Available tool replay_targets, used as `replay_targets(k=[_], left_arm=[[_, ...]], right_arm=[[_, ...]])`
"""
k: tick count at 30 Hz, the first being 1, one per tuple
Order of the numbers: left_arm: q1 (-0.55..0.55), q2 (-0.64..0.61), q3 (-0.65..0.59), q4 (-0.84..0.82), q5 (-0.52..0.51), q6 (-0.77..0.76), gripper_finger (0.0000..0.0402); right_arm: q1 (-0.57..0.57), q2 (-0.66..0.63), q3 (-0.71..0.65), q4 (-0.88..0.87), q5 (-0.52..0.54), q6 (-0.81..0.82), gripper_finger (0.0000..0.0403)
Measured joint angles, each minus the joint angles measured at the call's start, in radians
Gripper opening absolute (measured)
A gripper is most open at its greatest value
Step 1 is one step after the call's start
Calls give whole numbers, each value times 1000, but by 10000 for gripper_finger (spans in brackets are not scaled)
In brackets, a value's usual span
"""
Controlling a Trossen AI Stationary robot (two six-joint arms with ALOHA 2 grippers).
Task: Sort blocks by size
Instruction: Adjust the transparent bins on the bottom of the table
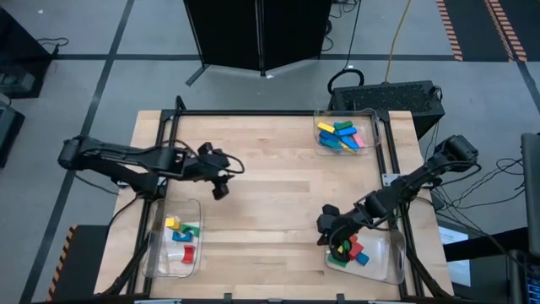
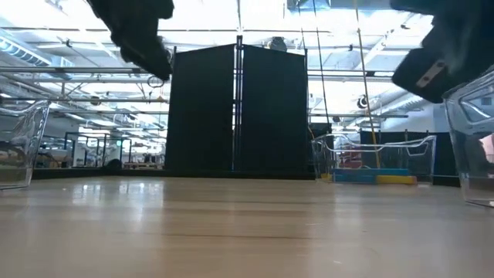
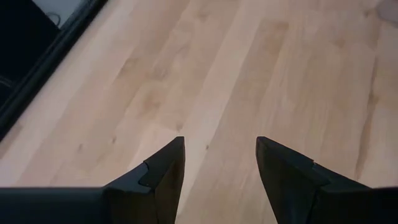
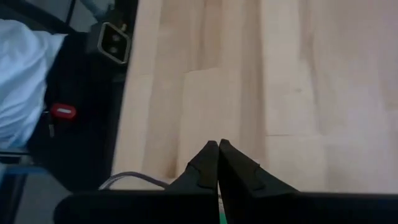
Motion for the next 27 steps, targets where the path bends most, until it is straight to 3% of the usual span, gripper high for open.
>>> replay_targets(k=[10, 23, 27], left_arm=[[-12, -127, 0, -133, 1, 1, 199], [-18, -127, -169, -144, 8, -122, 199], [-37, -127, -223, -154, 78, -203, 199]], right_arm=[[137, 3, -4, 103, -8, 102, 0], [188, -20, 5, 221, 71, -123, 0], [188, -42, 6, 218, 125, -146, 0]])
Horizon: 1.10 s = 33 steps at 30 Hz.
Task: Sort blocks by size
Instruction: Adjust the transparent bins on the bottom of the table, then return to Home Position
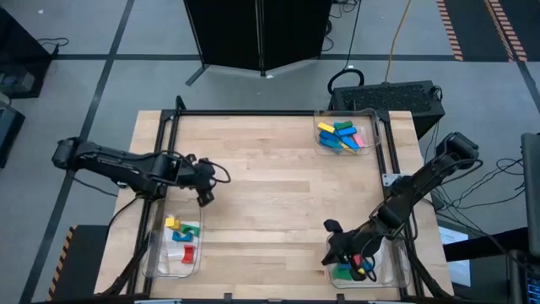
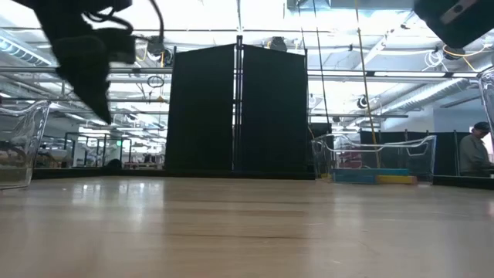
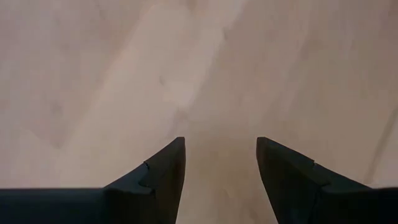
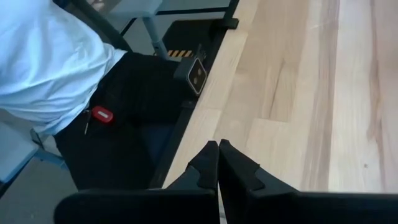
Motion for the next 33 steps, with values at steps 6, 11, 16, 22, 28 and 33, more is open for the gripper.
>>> replay_targets(k=[6, 11, 16, 22, 28, 33], left_arm=[[-72, 0, -24, -81, 79, -114, 199], [-118, 0, -24, -108, 124, -209, 199], [-172, 0, -24, -117, 141, -295, 199], [-212, 0, -24, -113, 91, -318, 199], [-211, 0, 1, -73, -60, -260, 199], [-213, -8, 63, -6, -162, -140, 199]], right_arm=[[-1, -4, 0, -1, 3, -1, 0], [-5, -4, 1, -2, 25, -1, 0], [-6, -4, 1, -3, 25, -1, 0], [-10, -4, 1, -3, 37, -38, 0], [-22, -54, 2, -5, 264, -178, 0], [-23, -163, 2, -9, 421, -269, 0]])
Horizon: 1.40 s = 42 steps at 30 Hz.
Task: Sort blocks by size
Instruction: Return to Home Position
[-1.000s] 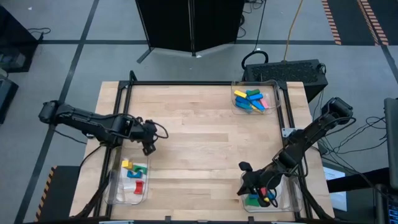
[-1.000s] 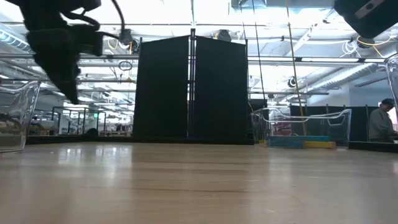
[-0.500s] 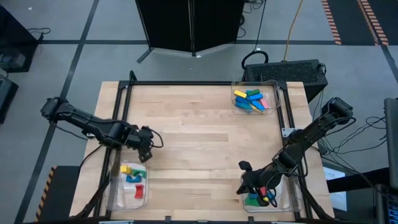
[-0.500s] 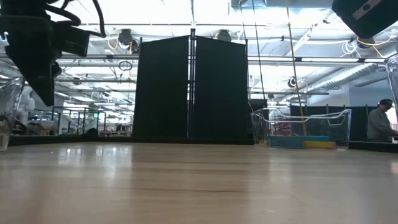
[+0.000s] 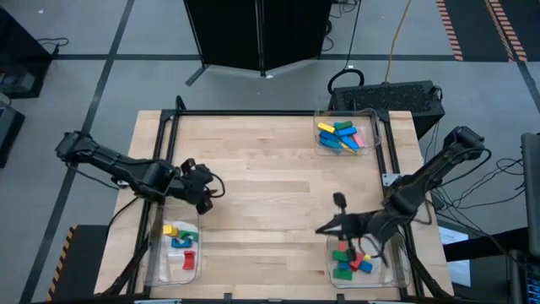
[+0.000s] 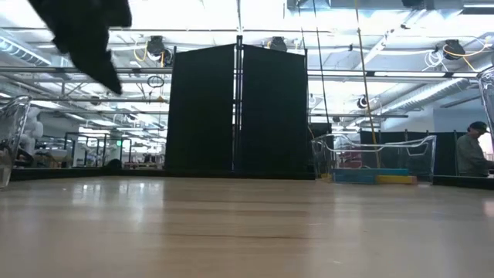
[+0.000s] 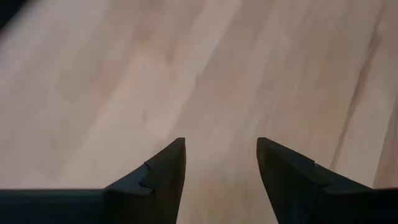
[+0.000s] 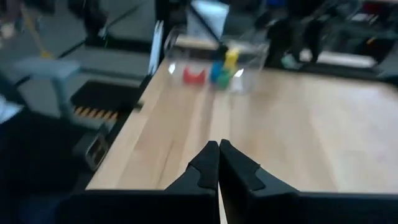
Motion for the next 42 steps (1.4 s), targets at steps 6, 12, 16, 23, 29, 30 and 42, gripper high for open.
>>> replay_targets(k=[6, 12, 16, 23, 29, 30, 42], left_arm=[[-56, -67, 47, 43, -153, 119, 192], [-142, -177, 49, 55, -301, 159, 142], [-191, -243, 49, 63, -400, 205, 94], [-236, -331, 45, 167, -485, 387, 12], [-239, -381, 13, 238, -486, 513, 7], [-239, -387, 7, 236, -486, 513, 7], [-237, -443, -204, 523, -422, 660, 2]], right_arm=[[4, -135, 1, -91, 91, -21, 0], [4, -215, 1, -181, 233, -30, 0], [3, -245, 1, -170, 306, -95, 0], [-55, -312, 1, -214, 421, -94, 0], [-120, -424, 1, -359, 419, -41, 0], [-126, -443, -1, -372, 419, -39, 0], [-168, -716, -233, -292, 363, -43, 0]])
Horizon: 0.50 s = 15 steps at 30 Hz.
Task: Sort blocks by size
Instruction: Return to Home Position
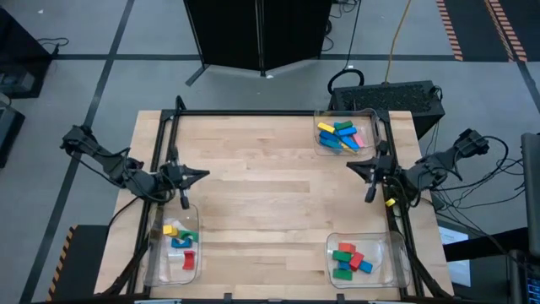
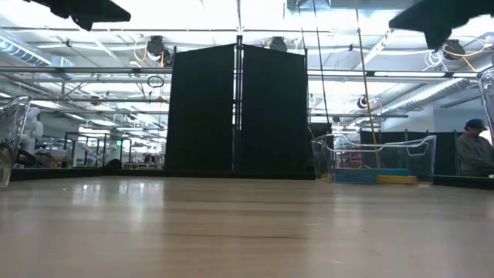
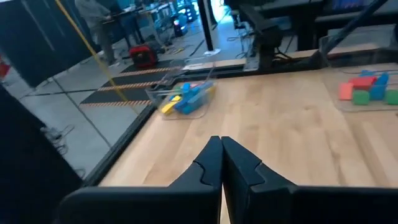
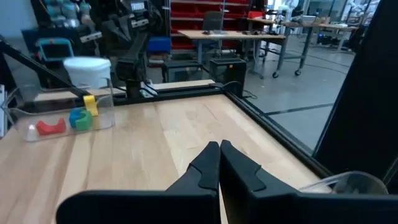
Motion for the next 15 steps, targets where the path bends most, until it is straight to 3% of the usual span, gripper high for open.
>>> replay_targets(k=[9, 15], left_arm=[[7, -70, -186, 267, 27, 93, 1], [88, -127, -256, 398, 178, 147, 1]], right_arm=[[-44, -162, -204, 160, -45, -62, 0], [-106, -210, -267, 212, -142, -86, 0]])
